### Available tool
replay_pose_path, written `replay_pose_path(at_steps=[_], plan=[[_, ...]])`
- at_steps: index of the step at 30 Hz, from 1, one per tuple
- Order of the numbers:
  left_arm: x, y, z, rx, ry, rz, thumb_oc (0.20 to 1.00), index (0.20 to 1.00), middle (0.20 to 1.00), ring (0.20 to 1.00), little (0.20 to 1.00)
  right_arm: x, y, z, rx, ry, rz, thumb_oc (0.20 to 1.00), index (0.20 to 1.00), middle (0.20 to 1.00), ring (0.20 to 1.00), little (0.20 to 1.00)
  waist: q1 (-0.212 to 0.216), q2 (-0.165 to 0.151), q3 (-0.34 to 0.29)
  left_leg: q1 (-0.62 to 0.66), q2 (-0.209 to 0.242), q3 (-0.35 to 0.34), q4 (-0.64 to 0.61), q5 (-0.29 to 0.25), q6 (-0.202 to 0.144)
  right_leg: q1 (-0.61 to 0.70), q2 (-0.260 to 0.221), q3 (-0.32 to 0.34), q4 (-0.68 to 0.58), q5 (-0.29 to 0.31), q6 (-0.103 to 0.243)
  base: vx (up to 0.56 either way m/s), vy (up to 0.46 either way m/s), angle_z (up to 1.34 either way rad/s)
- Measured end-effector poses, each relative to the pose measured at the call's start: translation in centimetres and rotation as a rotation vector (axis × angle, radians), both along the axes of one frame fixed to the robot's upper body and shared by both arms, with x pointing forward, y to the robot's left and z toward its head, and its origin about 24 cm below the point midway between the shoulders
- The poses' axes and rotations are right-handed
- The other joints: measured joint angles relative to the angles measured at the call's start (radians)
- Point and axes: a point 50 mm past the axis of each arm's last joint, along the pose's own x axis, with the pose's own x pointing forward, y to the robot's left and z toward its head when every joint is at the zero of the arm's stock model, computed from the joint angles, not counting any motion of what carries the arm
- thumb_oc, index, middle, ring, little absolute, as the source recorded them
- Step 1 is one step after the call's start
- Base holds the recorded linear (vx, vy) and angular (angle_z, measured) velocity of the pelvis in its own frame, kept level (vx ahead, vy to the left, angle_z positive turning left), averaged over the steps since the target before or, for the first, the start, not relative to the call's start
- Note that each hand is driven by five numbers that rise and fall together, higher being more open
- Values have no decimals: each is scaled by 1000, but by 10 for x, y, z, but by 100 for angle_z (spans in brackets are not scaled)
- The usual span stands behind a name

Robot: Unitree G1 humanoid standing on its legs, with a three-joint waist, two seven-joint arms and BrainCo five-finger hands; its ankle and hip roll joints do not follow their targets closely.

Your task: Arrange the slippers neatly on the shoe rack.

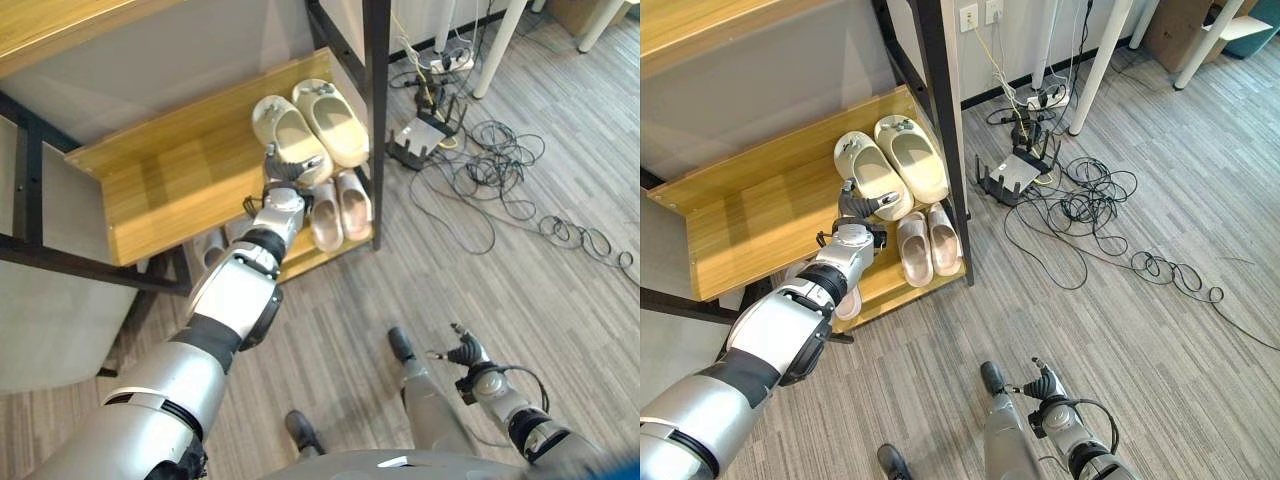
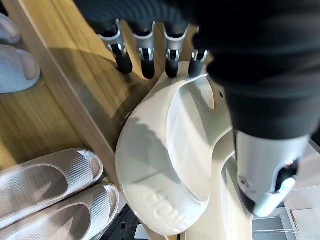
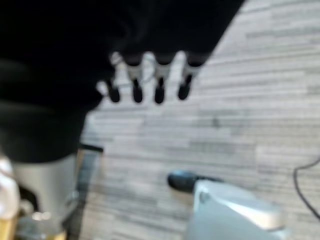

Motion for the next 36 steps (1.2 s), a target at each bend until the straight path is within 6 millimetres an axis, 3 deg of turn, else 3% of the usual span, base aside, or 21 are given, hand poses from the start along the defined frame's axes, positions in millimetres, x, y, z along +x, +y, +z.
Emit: replay_pose_path(at_steps=[8, 13, 15, 21, 25, 28, 31, 32, 36], plan=[[-2, 4, -9, 18, 54, -27, 1000, 1000, 1000, 1000, 1000, 0, -2, 0, 11, 2, -12, 1000, 1000, 1000, 1000, 1000, -2, -3, -1, 35, 4, -6, 0, 3, -5, 43, 0, -20, -2, -3, 4, 38, -11, 2], [-13, -22, -39, 61, 141, -130, 1000, 1000, 1000, 1000, 1000, -2, -3, -1, 11, 20, -15, 1000, 1000, 1000, 1000, 1000, 0, -3, -1, 117, 17, -58, 1, 3, -4, 165, -3, -66, -8, -32, -4, 77, -44, 22], [-14, -24, -41, 89, 147, -147, 1000, 1000, 1000, 1000, 1000, -3, -4, -2, 10, 24, -21, 1000, 1000, 1000, 1000, 1000, 10, 0, -3, 133, 22, -61, 1, 0, 1, 184, -2, -80, -7, -41, -10, 70, -29, 15], [-15, -26, -42, 121, 147, -160, 1000, 1000, 1000, 1000, 1000, -15, -14, -8, -13, 75, -58, 1000, 1000, 1000, 1000, 1000, 29, 27, -23, 161, 29, -90, 1, -1, 2, 242, -3, -108, -22, -45, -15, 38, -1, 14], [-16, -53, -26, 147, -16, -263, 1000, 1000, 1000, 1000, 1000, -34, -27, -14, -27, 114, -107, 1000, 1000, 1000, 1000, 1000, 73, 48, -29, 177, 32, -140, 1, 1, 0, 292, -7, -142, -30, -51, -17, -2, 14, 30], [-32, -65, -32, 129, -108, -332, 1000, 1000, 1000, 1000, 1000, -42, -34, -15, -30, 120, -150, 1000, 1000, 1000, 1000, 1000, 109, 62, -29, 190, 32, -168, 3, 1, 0, 334, -14, -176, -44, -57, -17, -7, 23, 27], [-51, -56, -42, 116, -159, -360, 1000, 1000, 1000, 1000, 1000, -40, -36, -13, -29, 99, -177, 1000, 1000, 1000, 1000, 1000, 126, 66, -24, 194, 33, -185, 3, -1, 3, 356, -16, -196, -52, -56, -16, 2, 7, 15], [-66, -50, -51, 124, -178, -383, 1000, 1000, 1000, 1000, 1000, -41, -38, -13, -34, 91, -193, 1000, 1000, 1000, 1000, 1000, 130, 65, -20, 201, 35, -195, 2, -3, 7, 372, -15, -199, -67, -53, -13, 3, 16, 20], [-93, -29, -81, 167, -115, -408, 1000, 1000, 1000, 1000, 1000, -42, -38, -13, -54, 87, -185, 1000, 1000, 1000, 1000, 1000, 171, 56, -14, 212, 39, -212, 2, -10, 16, 407, -15, -225, -81, -54, -13, 9, 5, 16]])
